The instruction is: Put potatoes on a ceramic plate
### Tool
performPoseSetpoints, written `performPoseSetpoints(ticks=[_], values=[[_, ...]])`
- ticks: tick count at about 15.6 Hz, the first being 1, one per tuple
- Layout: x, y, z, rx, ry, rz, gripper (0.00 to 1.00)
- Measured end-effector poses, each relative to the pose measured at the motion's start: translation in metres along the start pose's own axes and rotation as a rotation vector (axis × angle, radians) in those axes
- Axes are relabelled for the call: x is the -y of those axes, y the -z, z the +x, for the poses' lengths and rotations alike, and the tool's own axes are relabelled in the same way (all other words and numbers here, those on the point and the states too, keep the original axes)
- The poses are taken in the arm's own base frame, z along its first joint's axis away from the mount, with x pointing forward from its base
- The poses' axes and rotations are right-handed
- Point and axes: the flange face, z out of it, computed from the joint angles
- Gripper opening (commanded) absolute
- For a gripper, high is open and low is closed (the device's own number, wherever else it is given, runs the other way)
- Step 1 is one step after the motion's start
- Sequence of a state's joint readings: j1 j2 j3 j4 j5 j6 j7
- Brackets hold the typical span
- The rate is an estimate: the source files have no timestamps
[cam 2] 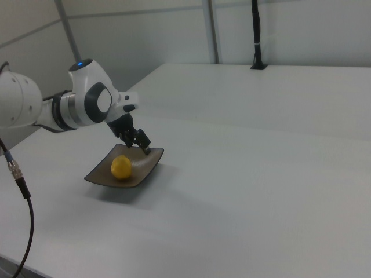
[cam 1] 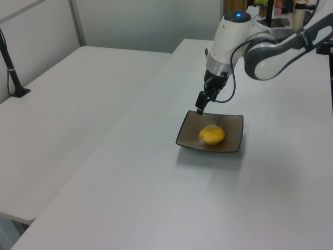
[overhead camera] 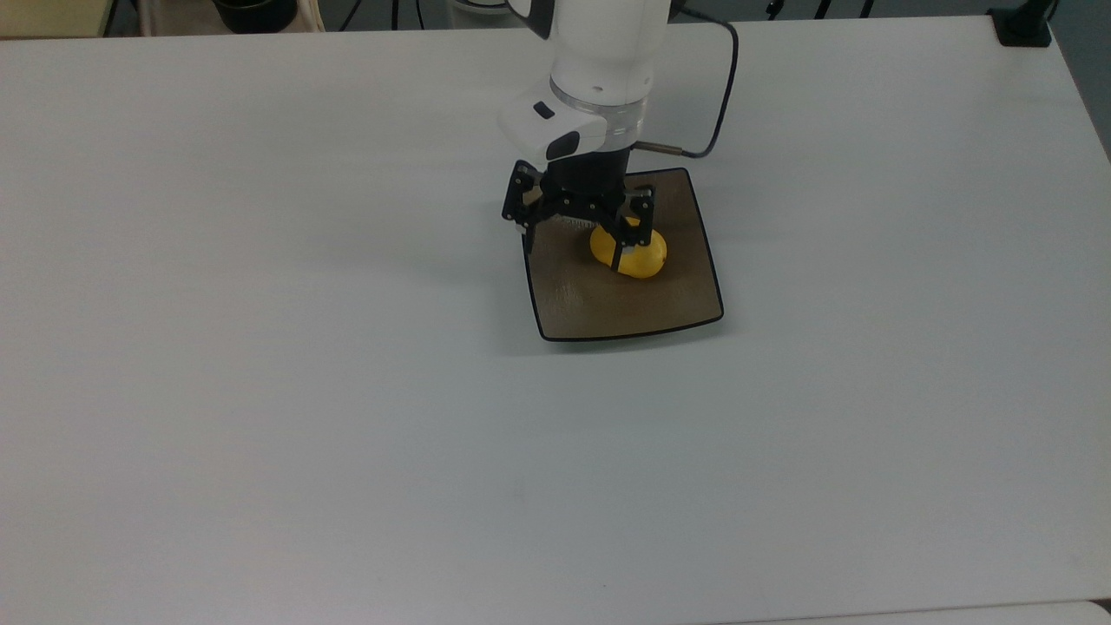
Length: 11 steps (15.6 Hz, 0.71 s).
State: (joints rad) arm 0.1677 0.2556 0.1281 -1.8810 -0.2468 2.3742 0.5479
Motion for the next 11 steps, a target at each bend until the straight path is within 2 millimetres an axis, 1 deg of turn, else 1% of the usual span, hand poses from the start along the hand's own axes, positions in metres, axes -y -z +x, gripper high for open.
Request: performPoseSetpoints(ticks=[2, 6, 9, 11], values=[[-0.013, 0.014, -0.003, 0.086, 0.058, 0.014, 1.0], [-0.045, 0.048, -0.009, 0.202, 0.162, 0.0, 1.0], [-0.064, 0.069, -0.015, 0.256, 0.192, -0.012, 1.0], [-0.078, 0.083, -0.015, 0.276, 0.191, 0.027, 1.0]])
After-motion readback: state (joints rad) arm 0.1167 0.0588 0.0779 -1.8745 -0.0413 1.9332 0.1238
